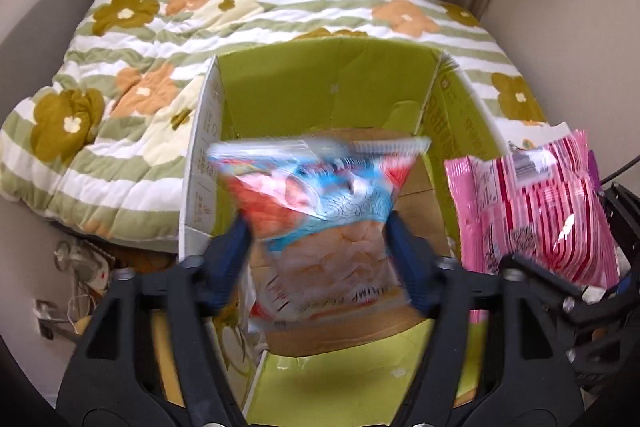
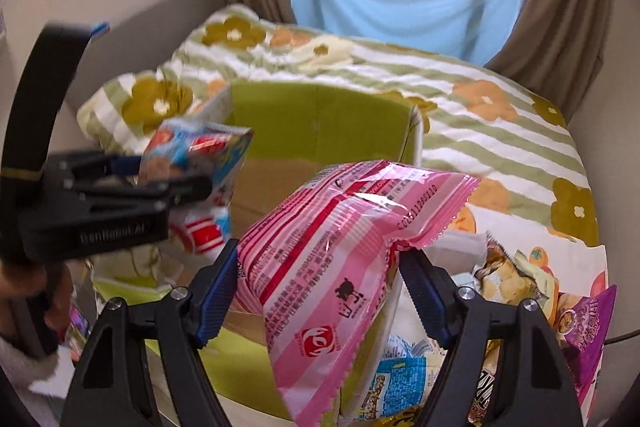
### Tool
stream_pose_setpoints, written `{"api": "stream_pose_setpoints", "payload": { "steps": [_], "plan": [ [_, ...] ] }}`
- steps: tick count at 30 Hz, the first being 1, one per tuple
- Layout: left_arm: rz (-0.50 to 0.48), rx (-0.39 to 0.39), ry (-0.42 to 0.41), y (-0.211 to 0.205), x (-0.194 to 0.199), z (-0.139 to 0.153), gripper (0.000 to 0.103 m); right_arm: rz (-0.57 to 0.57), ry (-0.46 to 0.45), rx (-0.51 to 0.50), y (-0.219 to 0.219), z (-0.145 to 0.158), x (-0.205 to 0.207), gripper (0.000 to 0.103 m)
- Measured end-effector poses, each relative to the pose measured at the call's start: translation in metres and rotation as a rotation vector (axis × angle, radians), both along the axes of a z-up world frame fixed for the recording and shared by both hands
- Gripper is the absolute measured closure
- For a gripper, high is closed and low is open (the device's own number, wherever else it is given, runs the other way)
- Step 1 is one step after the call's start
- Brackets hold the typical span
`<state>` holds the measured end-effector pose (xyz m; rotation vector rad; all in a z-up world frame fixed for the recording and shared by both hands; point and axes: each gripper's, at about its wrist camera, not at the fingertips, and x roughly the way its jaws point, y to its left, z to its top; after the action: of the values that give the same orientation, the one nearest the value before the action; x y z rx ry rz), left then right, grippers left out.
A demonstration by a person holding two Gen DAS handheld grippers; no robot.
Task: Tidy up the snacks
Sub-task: 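Carry both bags over the yellow-green box and open both grippers to drop them, then move both open grippers back toward the snack pile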
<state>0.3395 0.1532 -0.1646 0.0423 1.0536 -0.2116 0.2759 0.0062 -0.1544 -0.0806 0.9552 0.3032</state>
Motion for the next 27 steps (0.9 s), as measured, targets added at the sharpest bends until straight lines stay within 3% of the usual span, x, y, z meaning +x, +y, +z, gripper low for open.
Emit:
{"api": "stream_pose_setpoints", "payload": {
  "steps": [1, 2, 16, 18, 20, 27],
  "plan": [
    [0.011, 0.006, -0.005, 0.000, 0.000, 0.000, 0.007, 0.008, 0.013, -0.003, -0.001, -0.005, 0.001, 0.029],
    [0.022, 0.002, -0.016, 0.001, -0.001, 0.002, 0.004, 0.014, 0.024, -0.002, 0.000, -0.008, 0.003, 0.029],
    [0.187, -0.023, -0.037, 0.045, -0.033, 0.028, 0.004, 0.118, 0.088, 0.036, 0.015, -0.016, 0.013, 0.027],
    [0.199, -0.006, -0.048, 0.049, -0.035, 0.030, 0.004, 0.123, 0.083, 0.059, 0.017, -0.018, 0.015, 0.022],
    [0.203, -0.005, -0.053, 0.052, -0.040, 0.030, 0.004, 0.128, 0.071, 0.100, 0.021, -0.019, 0.016, 0.000],
    [0.230, -0.030, -0.047, 0.062, -0.058, 0.027, 0.004, 0.136, 0.083, 0.067, 0.024, -0.022, 0.000, 0.000]
  ]
}}
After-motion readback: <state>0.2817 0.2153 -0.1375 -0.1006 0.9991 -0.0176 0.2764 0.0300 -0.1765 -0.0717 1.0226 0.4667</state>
